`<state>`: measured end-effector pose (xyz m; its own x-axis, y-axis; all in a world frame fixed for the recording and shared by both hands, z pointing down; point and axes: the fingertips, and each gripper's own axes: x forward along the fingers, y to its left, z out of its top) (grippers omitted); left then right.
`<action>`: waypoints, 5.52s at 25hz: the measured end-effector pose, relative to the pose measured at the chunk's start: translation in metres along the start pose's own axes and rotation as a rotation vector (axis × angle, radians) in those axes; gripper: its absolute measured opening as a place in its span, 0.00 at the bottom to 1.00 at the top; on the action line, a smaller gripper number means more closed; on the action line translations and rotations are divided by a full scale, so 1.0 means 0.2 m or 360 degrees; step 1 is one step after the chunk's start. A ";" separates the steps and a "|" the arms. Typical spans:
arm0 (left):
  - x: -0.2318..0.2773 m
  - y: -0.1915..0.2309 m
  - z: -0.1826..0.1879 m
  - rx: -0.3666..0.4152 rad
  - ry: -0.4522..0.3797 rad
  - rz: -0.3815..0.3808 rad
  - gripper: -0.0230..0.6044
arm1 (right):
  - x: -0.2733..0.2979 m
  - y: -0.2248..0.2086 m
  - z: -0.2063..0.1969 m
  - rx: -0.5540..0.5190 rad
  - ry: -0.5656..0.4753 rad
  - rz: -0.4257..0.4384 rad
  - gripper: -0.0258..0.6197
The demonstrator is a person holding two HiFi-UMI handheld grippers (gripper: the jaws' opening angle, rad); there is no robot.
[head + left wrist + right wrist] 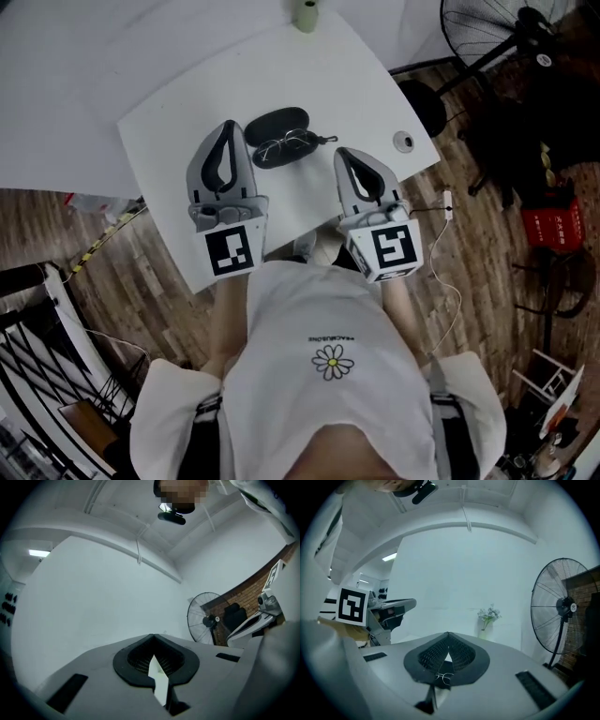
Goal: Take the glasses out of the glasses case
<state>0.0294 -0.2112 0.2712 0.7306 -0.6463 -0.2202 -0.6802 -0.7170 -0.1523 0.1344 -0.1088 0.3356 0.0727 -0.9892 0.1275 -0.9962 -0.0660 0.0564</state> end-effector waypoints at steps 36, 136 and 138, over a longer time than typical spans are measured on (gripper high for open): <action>0.03 -0.04 0.07 0.0155 0.0070 0.0725 0.06 | 0.41 -0.18 0.10 -0.0109 -0.0159 0.0992 0.05; 0.09 0.09 0.18 0.0225 0.0034 0.0632 0.06 | 0.65 -0.18 0.57 -0.0279 -0.0492 0.0953 0.07; 0.10 0.09 0.20 0.0229 0.0021 0.0624 0.06 | 0.58 -0.22 0.59 -0.0141 -0.0548 0.0877 0.07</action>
<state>0.0299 -0.2259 0.2256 0.4148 -0.8671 -0.2758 -0.9076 -0.3729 -0.1927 0.1800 -0.2356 0.2302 -0.4810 -0.8615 -0.1626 -0.8746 0.4587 0.1567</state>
